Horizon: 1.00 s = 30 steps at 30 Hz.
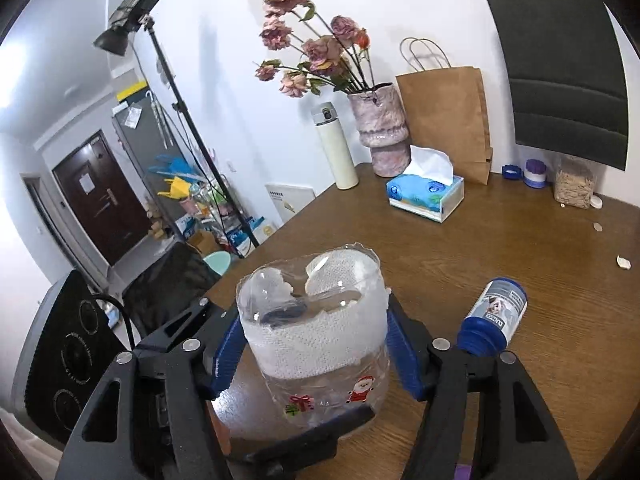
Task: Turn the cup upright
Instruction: 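Rotate the cup upright with the left tool while the right tool steadies it, then lower the upright cup onto the table and open both tools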
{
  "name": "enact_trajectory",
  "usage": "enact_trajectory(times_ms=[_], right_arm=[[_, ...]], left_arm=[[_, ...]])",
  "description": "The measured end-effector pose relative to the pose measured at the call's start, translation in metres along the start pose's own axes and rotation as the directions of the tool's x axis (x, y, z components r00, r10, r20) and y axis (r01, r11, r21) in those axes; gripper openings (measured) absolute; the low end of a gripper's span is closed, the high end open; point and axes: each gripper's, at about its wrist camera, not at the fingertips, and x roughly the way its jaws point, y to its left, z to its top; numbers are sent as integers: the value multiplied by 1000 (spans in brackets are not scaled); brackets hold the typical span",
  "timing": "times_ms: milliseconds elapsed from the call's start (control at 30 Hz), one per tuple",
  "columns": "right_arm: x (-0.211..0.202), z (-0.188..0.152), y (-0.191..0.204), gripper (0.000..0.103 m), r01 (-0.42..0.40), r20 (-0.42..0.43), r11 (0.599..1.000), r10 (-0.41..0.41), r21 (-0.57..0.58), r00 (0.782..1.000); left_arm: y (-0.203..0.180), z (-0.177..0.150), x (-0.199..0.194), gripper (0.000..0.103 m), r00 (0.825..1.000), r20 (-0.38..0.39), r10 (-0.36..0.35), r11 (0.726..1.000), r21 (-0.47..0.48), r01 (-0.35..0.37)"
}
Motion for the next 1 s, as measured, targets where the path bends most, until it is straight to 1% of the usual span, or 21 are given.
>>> enact_trajectory(times_ms=[33, 67, 100, 133, 200, 233, 267, 300, 400, 500, 600, 667, 700, 733, 767, 800, 833, 867, 900, 933, 1000], right_arm=[[1, -1, 1, 68, 10, 1, 1000, -10, -12, 1000], [3, -1, 3, 68, 17, 6, 1000, -17, -26, 1000], [5, -4, 6, 68, 25, 21, 999, -24, -49, 999], [3, -6, 6, 68, 35, 46, 997, -32, -68, 998], [1, -12, 8, 70, 82, 126, 989, -66, -123, 990], [0, -15, 8, 70, 122, 171, 982, -97, -142, 980], [2, -17, 7, 70, 170, 196, 973, -138, -156, 971], [4, -18, 5, 70, 185, 205, 969, -150, -164, 967], [7, -22, -5, 70, 179, 217, 972, -144, -151, 966], [13, -33, -19, 70, 135, 187, 984, -111, -116, 976], [7, -43, -12, 70, 178, 196, 974, -148, -141, 969], [-3, -50, -6, 73, 171, 199, 979, -146, -114, 969], [-13, -55, -4, 78, 151, 207, 985, -131, -88, 970], [-17, -64, -6, 78, 134, 225, 988, -114, -75, 968], [-15, -74, -8, 78, 159, 226, 984, -137, -81, 964], [-13, -85, -12, 78, 186, 238, 978, -160, -90, 958], [-9, -96, -21, 78, 203, 245, 974, -173, -103, 954], [-6, -98, -27, 78, 248, 229, 965, -222, -88, 948], [-4, -100, -33, 79, 276, 212, 959, -256, -70, 943], [-5, -101, -38, 78, 282, 201, 958, -266, -54, 943], [-11, -103, -41, 78, 295, 212, 955, -279, -44, 936]], left_arm=[[4, -1, 2, 79, 1000, -4, 3, 1000, -13, -4], [8, -2, 4, 88, 1000, -2, 10, 999, -31, -10], [15, -3, 5, 87, 1000, 5, 10, 999, -53, -10], [20, -4, 5, 85, 1000, 7, -13, 997, -71, 13], [24, -1, 12, 61, 998, -13, -67, 993, -98, 66], [24, -1, 16, 61, 998, -24, -52, 994, -102, 50], [24, -2, 20, 60, 999, -22, -30, 995, -100, 27], [23, -2, 24, 60, 999, -26, -28, 995, -97, 25], [22, -7, 32, 60, 999, -35, -37, 992, -119, 33], [18, -14, 35, 60, 998, -46, -41, 992, -125, 35], [9, -19, 27, 60, 999, -29, -30, 993, -113, 27], [1, -22, 17, 60, 999, -11, -37, 993, -111, 35], [-4, -25, 13, 60, 999, -5, -49, 992, -114, 48], [-9, -28, 11, 60, 999, -9, -50, 992, -113, 49], [-17, -32, 14, 59, 999, -32, -43, 995, -88, 40], [-30, -40, 23, 59, 997, -68, -29, 999, -22, 28], [-36, -46, 29, 59, 996, -85, -34, 999, -2, 34], [-42, -50, 40, 59, 990, -132, -56, 998, -6, 56], [-46, -52, 45, 59, 986, -152, -71, 997, -24, 69], [-48, -52, 47, 59, 985, -152, -81, 996, -37, 76], [-52, -49, 50, 59, 982, -155, -104, 994, -60, 96]])
